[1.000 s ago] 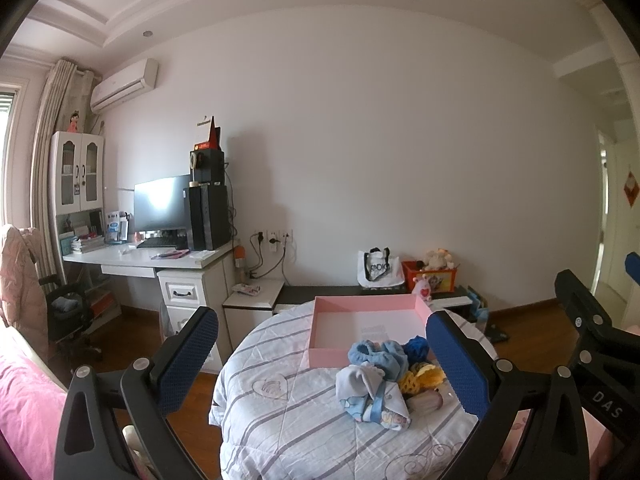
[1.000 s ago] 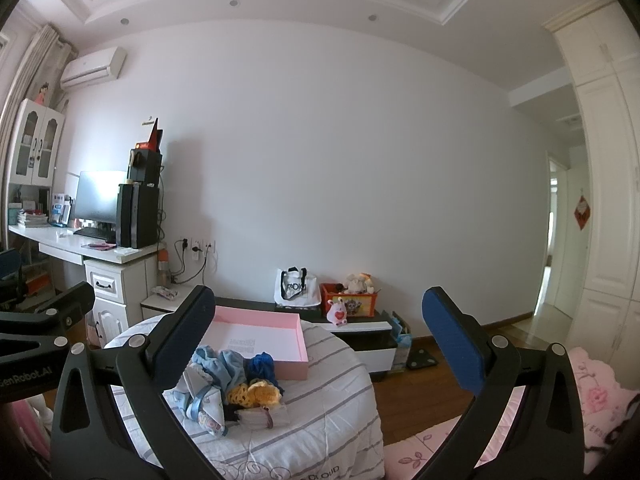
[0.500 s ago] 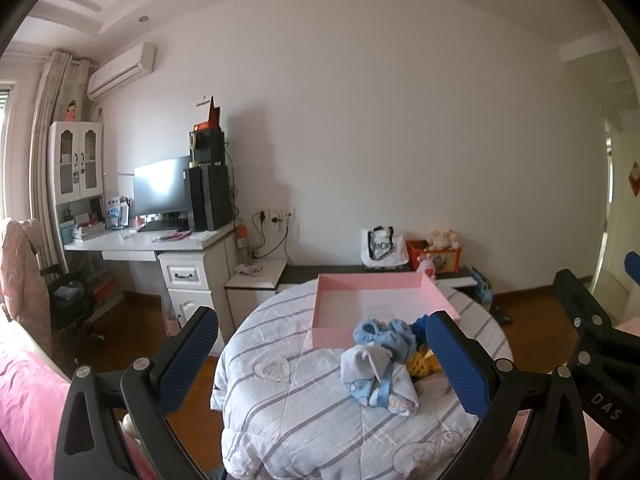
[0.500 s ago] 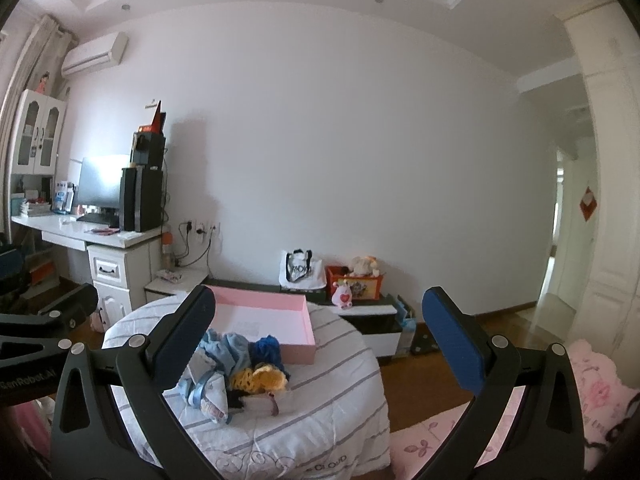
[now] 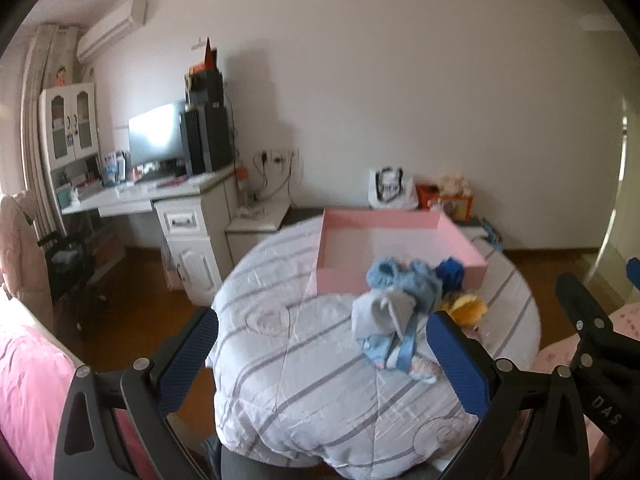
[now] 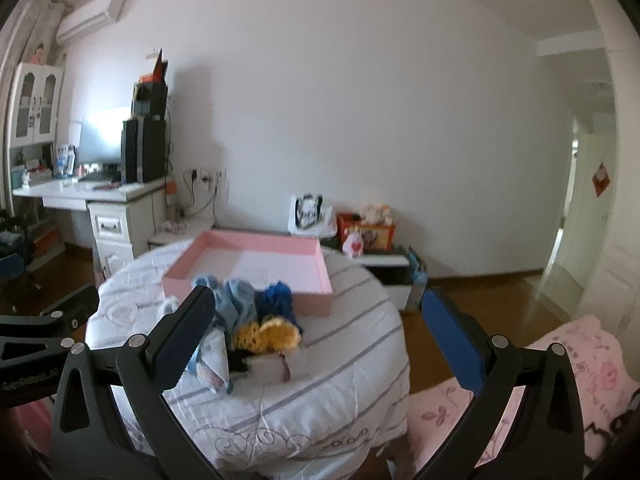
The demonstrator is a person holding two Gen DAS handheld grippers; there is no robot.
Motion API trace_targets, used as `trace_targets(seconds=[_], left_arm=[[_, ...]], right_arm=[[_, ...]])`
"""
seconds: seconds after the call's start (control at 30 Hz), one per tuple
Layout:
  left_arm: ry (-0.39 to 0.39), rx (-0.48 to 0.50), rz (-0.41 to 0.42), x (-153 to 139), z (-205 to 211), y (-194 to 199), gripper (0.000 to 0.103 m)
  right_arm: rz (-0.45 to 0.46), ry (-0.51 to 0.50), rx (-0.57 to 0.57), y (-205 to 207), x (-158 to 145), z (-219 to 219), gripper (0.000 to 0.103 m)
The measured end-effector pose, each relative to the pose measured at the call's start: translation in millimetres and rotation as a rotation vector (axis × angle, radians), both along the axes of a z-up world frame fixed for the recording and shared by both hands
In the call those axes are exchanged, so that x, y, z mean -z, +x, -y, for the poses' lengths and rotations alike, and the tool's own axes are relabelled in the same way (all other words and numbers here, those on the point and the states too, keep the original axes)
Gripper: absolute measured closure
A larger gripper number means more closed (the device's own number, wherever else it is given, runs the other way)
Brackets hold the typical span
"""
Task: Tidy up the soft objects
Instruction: 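Grasp the light blue clothes bundle with the left tool while the right grasps the clear plastic package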
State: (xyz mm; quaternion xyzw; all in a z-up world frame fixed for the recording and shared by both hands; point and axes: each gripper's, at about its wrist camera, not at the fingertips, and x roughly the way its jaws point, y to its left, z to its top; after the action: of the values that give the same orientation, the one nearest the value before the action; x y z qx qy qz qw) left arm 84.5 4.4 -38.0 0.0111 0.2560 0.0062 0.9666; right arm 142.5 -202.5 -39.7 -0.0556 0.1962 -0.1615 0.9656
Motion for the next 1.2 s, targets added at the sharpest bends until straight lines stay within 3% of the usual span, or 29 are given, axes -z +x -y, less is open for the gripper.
trace_targets(seconds=[0.47,0.87,1.2], left_arm=[[-0.025,0.003,-0.258,55,-5,99,0.000],[-0.139,0.116,-0.284,71,-3,142,0.000],[-0.257,0.213,-0.359,96,6,191,0.000]], right_arm=[[-0.250,0.092,0.023,72,79,27,0.000],[-0.402,0.211,0.031,115,121,61,0.000],[-0.431,0.358,-0.072,130,134,84,0.000]])
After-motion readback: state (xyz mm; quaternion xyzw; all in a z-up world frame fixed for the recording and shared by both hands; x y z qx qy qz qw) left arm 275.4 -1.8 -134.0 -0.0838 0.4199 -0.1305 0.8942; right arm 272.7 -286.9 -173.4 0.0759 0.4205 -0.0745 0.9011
